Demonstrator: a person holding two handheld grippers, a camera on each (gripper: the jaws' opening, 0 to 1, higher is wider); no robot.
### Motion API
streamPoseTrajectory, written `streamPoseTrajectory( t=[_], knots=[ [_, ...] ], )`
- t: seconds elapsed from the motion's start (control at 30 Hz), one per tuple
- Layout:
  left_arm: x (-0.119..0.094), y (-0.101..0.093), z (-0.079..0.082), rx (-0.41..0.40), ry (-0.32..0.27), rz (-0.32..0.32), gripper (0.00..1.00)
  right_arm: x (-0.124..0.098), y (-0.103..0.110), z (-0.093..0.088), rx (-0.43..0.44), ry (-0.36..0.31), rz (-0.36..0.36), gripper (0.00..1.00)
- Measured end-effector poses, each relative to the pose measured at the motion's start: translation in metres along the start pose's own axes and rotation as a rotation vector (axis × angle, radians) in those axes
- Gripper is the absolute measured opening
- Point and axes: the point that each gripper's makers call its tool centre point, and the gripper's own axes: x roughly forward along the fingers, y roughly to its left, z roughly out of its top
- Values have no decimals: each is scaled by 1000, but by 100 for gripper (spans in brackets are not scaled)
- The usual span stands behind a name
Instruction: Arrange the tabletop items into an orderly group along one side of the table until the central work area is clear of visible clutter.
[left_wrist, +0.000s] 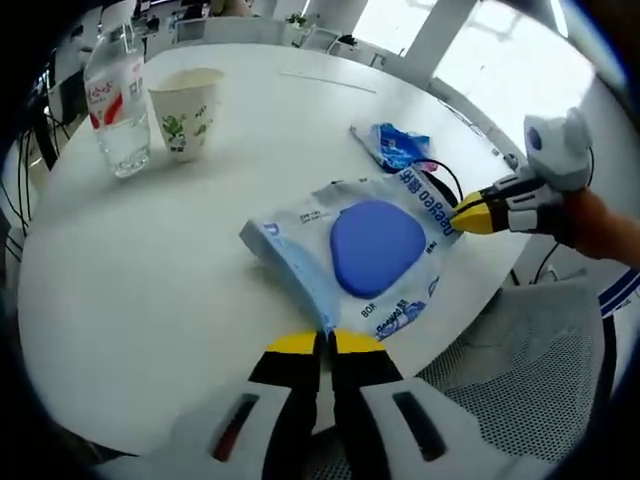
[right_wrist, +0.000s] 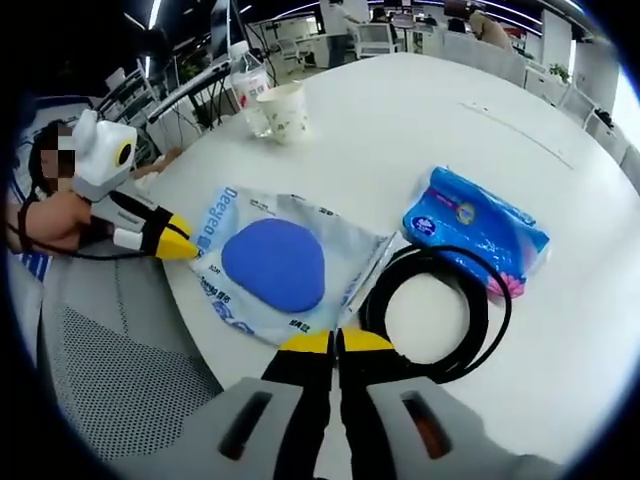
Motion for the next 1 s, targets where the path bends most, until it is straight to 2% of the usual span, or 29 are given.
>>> streamPoseTrajectory(
  t=[0.23, 0.7, 0.83, 1.0],
  knots=[
    [-1, 5, 15, 19, -10, 19, 0, 2, 4, 17, -27, -19, 17, 0],
    [10, 20, 52, 53, -17, 42, 0, 11, -7, 57, -94, -39, 11, 0],
    [12, 22, 57, 57, -14, 46, 0, 13, -7, 73, -119, -54, 12, 0],
    [14, 24, 58, 35, -14, 46, 0, 19, -10, 85, -135, -66, 22, 0]
  ],
)
